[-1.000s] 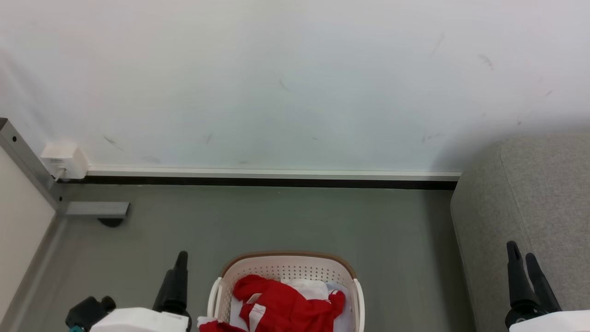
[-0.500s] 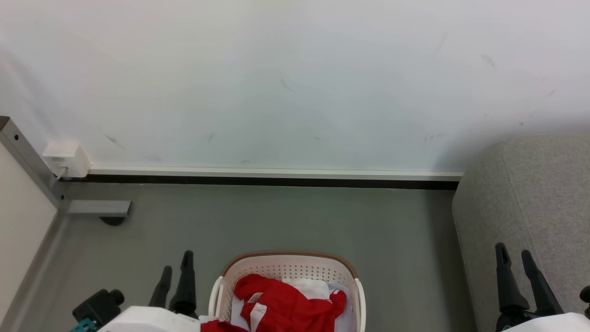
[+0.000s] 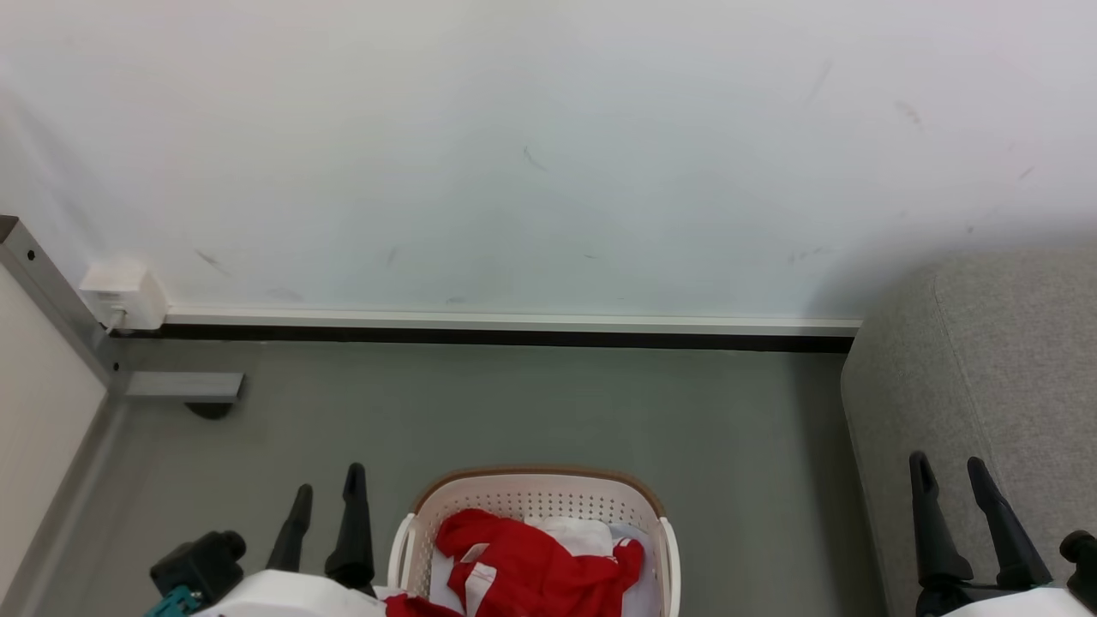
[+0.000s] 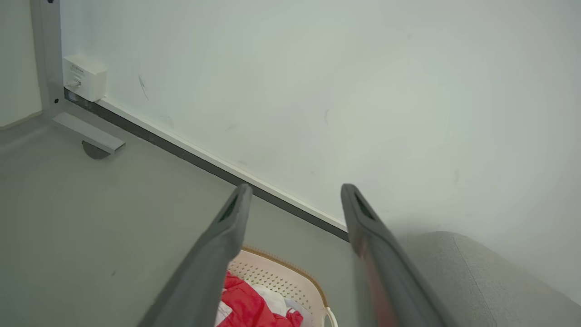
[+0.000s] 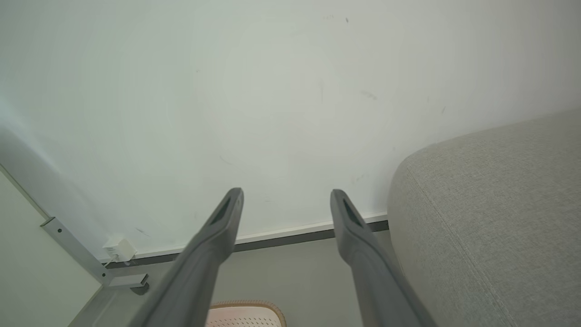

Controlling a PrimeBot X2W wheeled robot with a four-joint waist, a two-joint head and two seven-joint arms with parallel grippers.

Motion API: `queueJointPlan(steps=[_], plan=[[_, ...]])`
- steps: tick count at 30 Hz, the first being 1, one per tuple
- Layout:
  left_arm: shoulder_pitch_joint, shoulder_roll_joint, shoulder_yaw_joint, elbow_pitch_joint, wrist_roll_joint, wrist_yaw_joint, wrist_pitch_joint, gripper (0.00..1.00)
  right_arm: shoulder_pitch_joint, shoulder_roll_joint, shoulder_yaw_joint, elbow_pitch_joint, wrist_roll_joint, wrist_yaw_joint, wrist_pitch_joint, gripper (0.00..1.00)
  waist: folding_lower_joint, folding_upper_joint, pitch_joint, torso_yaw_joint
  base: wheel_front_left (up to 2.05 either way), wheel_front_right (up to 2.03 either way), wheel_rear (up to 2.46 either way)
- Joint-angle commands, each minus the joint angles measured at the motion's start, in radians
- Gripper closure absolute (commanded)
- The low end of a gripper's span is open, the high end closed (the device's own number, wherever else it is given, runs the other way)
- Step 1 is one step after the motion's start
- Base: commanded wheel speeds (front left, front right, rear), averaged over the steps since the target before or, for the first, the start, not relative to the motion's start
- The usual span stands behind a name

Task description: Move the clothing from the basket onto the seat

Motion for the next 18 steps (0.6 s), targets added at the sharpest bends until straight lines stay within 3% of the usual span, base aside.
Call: queueJointPlan(steps=[1, 18], plan=[[0.002, 0.008, -0.001, -0.013, 0.032, 0.004, -0.010, 0.00, -0.001, -0.008, -0.001, -0.016, -0.032, -0.001, -0.011, 0.00, 0.0000, 0.0000, 0.000, 0.000, 0.00, 0.00, 0.00], [0.015, 0.014, 0.012, -0.002, 0.219, 0.024, -0.053, 0.00, 0.011, 0.009, -0.022, -0.022, -0.165, -0.001, -0.053, 0.00, 0.0000, 0.0000, 0.001, 0.004, 0.00, 0.00, 0.00]])
